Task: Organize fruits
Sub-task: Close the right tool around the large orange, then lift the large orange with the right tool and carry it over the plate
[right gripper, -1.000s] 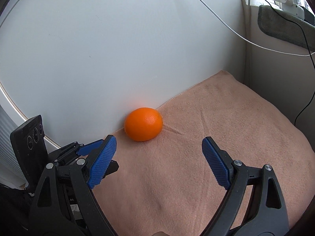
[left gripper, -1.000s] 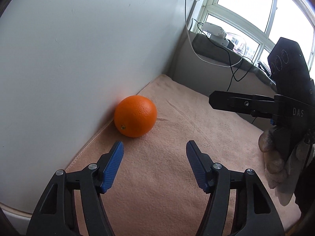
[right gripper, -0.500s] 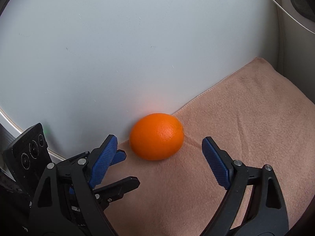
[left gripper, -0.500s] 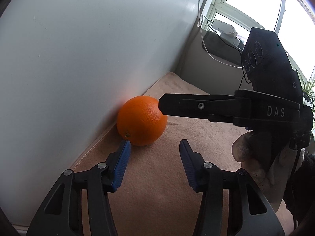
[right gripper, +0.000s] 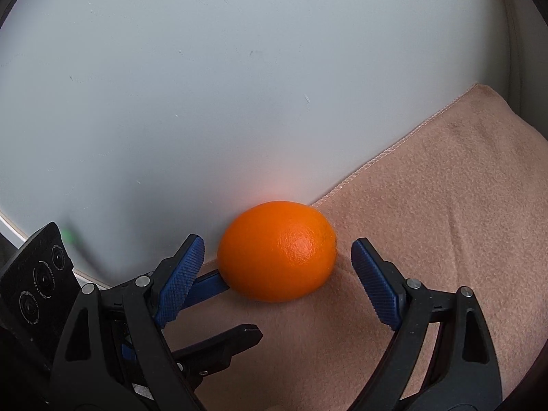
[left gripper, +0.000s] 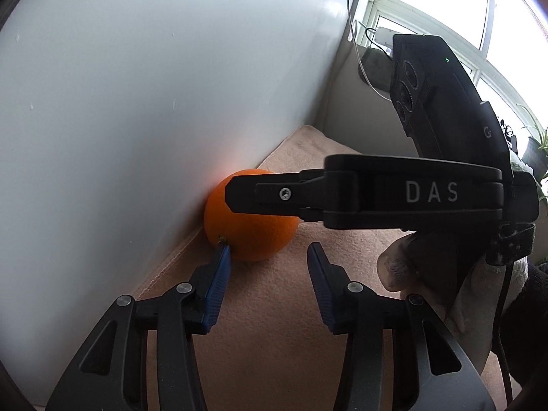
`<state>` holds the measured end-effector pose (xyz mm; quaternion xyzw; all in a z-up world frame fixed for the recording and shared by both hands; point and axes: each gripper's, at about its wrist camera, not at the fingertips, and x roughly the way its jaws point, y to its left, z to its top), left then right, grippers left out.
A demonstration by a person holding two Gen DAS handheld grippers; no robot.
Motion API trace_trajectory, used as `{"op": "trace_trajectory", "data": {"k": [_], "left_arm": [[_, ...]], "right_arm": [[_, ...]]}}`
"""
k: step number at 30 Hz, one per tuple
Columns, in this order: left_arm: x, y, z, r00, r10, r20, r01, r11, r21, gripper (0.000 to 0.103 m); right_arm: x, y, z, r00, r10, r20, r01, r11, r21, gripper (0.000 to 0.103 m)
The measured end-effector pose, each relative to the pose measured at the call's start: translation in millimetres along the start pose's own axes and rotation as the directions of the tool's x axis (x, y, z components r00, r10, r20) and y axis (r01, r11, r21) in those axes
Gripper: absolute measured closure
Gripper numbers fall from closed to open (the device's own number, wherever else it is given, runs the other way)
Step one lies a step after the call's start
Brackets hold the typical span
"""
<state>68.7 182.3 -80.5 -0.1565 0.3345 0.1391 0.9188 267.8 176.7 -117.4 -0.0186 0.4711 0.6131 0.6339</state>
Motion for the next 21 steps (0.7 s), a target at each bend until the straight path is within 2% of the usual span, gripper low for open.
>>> {"op": "trace_trajectory", "data": {"k": [5,8,12,21], "left_arm": [[-1,1,-1,1.0,0.026,-0.015,-0.026,1.0,-0.015,0.058],[1,5,-1,0.999,0.033,-0.031,-0.035,0.999,-0.038,0.059],[7,7,0,0.998,0.032,-0.06,-0.035,0.998,-0.043,0.058],[3,10,1,0.998,0.008,-0.064,-0.012,0.998,-0.057,0.058]], "right_arm": [[19,-1,1,1.0,0.003,-0.03,-0.003,1.0,-0.007,0.012],[28,2,0,0.999,0.009,-0.044,-0.01,1.0,-0.018,0.021],[33,5,0,0.999,0.003,-0.036,-0.004,1.0,-0.021,0.022],[16,2,-13,1.0,-0.03,0.001,0.03,0.999,-0.038,0.022]]}}
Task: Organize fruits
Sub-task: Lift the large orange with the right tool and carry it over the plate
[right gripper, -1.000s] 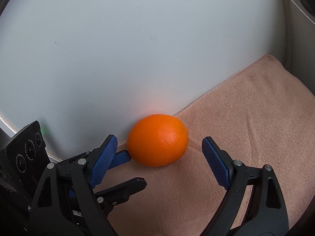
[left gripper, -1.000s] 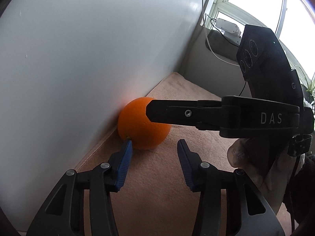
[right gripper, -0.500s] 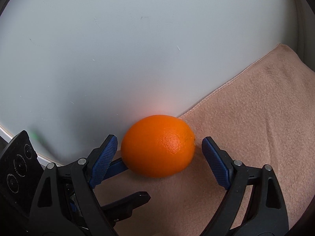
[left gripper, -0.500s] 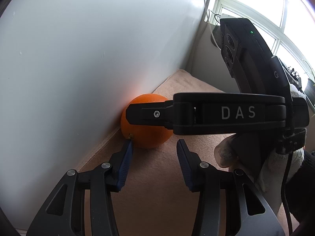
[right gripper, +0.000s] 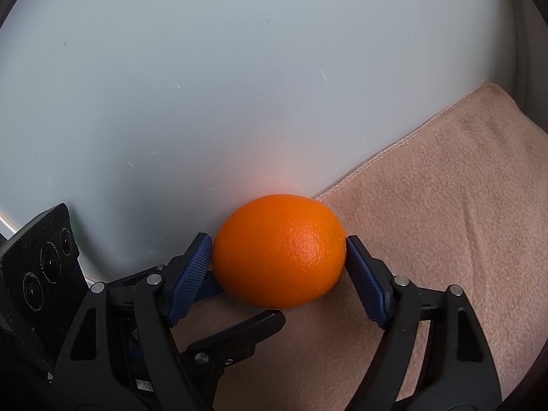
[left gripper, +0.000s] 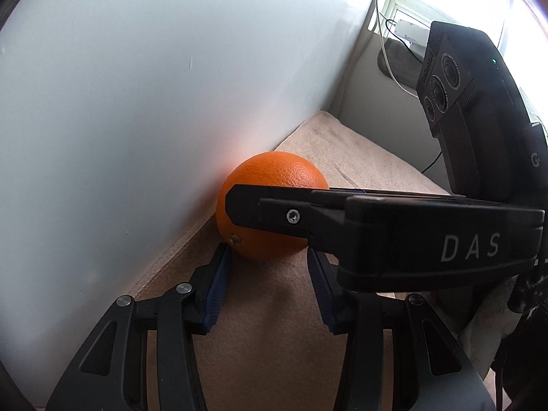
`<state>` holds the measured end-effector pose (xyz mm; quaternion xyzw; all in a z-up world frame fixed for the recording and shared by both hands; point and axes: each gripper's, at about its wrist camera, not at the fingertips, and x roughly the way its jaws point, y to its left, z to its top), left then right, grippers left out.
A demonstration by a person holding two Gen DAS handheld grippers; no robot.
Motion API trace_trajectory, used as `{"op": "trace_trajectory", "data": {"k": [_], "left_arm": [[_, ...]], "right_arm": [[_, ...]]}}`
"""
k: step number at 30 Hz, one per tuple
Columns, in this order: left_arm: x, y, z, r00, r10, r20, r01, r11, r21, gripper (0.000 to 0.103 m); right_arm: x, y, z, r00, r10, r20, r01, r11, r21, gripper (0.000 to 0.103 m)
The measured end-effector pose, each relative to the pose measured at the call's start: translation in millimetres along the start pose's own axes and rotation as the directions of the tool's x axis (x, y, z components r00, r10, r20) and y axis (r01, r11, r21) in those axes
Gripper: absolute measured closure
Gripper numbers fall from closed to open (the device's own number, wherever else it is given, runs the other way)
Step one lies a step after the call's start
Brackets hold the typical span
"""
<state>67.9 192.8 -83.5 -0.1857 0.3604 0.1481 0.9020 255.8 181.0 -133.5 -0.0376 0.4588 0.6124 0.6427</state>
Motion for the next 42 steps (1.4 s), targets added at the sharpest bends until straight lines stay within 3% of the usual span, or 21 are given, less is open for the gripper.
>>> {"op": "trace_trajectory", "data": {"k": [15,22,42], "left_arm": [[-27,-32,0,0.998,-0.043,0.052,0.038,0.995,0.092,0.058],[-31,-57,3,0.994,-0.082,0.073,0.072,0.989,0.13,0.058],[-63,-135,-14,0.972,-0.224,0.068,0.2,0.946,0.257,0.058]], "right_arm": [[-50,3,-24,0.993,-0.065,0.094,0.066,0.998,-0.001,0.022],[-79,23,-33,0.986,-0.098,0.134,0.097,0.995,0.014,0.022],[-188,37,-85,0.942,-0.233,0.242,0.211,0.971,0.117,0.022]]}}
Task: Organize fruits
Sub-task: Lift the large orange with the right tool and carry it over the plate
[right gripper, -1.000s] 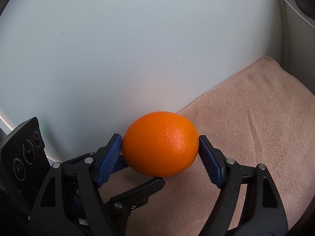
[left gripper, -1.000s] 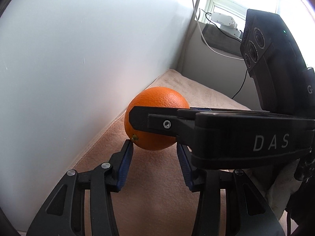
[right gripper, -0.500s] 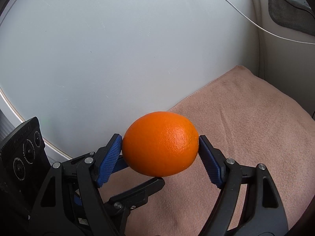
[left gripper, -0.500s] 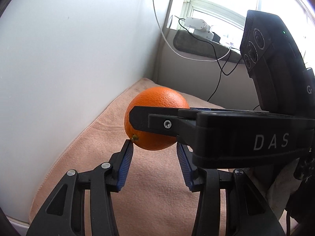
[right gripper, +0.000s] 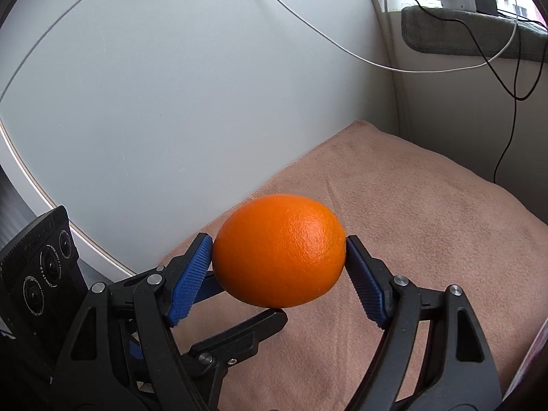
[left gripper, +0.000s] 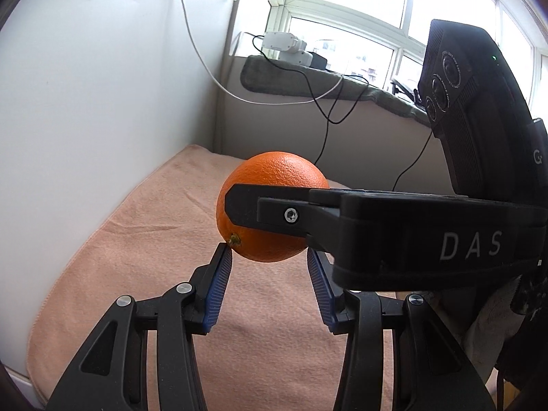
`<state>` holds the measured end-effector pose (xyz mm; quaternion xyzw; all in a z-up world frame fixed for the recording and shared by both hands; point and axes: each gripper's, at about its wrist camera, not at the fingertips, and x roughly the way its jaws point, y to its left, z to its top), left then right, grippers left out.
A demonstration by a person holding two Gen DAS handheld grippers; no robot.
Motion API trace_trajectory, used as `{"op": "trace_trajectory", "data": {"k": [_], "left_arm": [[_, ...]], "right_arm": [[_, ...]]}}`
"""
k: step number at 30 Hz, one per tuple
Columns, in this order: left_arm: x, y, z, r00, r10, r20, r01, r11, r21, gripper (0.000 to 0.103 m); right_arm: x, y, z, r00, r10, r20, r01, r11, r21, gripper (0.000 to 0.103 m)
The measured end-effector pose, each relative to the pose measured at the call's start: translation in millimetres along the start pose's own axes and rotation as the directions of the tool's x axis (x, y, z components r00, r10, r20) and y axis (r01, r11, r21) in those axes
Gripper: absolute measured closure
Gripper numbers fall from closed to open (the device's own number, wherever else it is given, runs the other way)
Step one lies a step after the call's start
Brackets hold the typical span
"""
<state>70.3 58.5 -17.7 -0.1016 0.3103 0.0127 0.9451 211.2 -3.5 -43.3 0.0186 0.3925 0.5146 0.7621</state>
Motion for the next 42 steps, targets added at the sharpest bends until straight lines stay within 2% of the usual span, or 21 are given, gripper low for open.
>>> {"op": "trace_trajectory", "data": {"k": [15,24,42], "left_arm": [[13,-60,7,0.992,-0.126,-0.023,0.128,0.988,0.089,0.058],[29,-99,6,0.98,-0.191,-0.062,0.198,0.969,0.147,0.058],[62,-156,8,0.943,-0.309,-0.125,0.327,0.93,0.168,0.058]], "right_arm": [[-90,-43,-14,0.993,-0.101,0.069,0.094,0.991,0.1,0.022],[-118,-77,-35,0.983,-0.161,0.089,0.145,0.975,0.166,0.022],[-163,-134,-52,0.959,-0.269,0.091,0.241,0.94,0.242,0.023]]}}
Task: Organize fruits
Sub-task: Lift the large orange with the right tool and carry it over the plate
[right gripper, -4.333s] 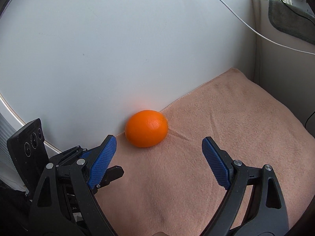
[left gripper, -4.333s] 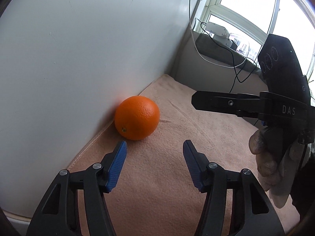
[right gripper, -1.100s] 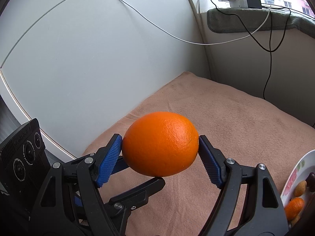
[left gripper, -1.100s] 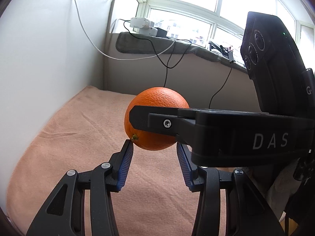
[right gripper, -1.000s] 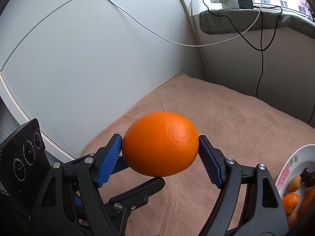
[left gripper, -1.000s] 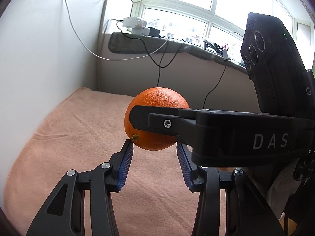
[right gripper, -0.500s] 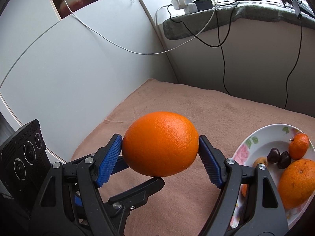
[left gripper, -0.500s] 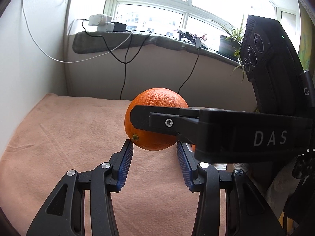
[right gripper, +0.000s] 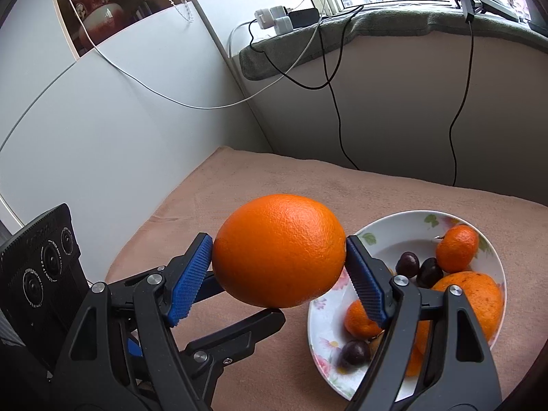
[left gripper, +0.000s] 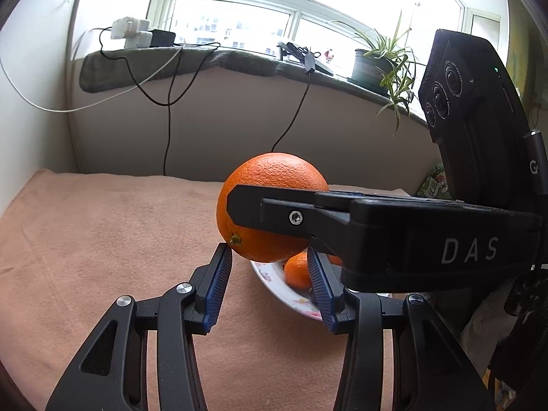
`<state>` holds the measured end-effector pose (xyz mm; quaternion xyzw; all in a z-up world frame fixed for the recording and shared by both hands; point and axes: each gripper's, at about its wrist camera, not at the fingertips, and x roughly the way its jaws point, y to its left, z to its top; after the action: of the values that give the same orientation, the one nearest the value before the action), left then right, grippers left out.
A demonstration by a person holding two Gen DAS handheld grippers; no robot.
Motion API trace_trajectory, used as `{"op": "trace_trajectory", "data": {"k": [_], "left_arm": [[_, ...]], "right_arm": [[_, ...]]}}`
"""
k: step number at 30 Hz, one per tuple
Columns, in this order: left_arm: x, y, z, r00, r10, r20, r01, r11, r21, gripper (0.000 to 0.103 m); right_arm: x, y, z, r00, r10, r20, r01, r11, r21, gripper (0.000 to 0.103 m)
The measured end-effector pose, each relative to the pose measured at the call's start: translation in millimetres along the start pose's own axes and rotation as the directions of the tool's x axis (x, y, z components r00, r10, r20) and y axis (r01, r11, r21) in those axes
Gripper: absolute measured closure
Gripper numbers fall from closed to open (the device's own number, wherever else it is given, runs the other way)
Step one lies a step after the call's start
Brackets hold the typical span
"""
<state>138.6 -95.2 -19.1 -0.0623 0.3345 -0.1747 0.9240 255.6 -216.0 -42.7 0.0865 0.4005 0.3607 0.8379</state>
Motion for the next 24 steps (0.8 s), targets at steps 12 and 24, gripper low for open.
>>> {"op": "trace_trajectory", "data": {"k": [12,24], "left_arm": [[22,-6,8,0.998,-0.058,-0.033,0.058,0.998,0.002,0.058],[44,-2,11,0.994,-0.086,-0.073,0.083,0.996,-0.041,0.058]], "right_arm": [[-4,-19,7,0.998,-0.06,-0.028,0.061,0.998,0.014,0.023],[12,-26,15,0.99,-0.104,-0.098,0.108,0.994,0.031,0.023]]}}
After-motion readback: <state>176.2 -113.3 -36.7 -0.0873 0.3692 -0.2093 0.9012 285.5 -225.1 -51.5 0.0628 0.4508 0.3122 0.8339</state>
